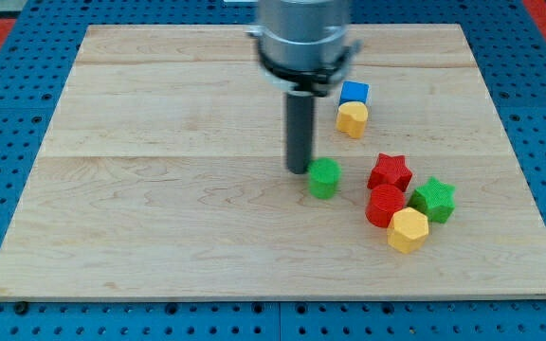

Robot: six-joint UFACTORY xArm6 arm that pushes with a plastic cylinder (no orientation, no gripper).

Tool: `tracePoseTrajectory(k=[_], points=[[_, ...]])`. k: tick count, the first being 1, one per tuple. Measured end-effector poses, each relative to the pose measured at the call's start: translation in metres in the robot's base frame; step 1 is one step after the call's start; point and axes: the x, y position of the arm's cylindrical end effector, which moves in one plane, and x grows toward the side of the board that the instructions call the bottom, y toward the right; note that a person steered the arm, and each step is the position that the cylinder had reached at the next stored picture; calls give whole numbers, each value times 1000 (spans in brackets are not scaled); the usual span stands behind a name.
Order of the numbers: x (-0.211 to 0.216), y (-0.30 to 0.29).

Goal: Move blue cube and yellow heart towards group of blocks

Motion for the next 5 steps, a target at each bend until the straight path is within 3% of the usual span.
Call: tracePoseTrajectory(k=[1, 2, 3, 5], points=[[0, 53], [-57, -31], [-92, -78], [-160, 26]])
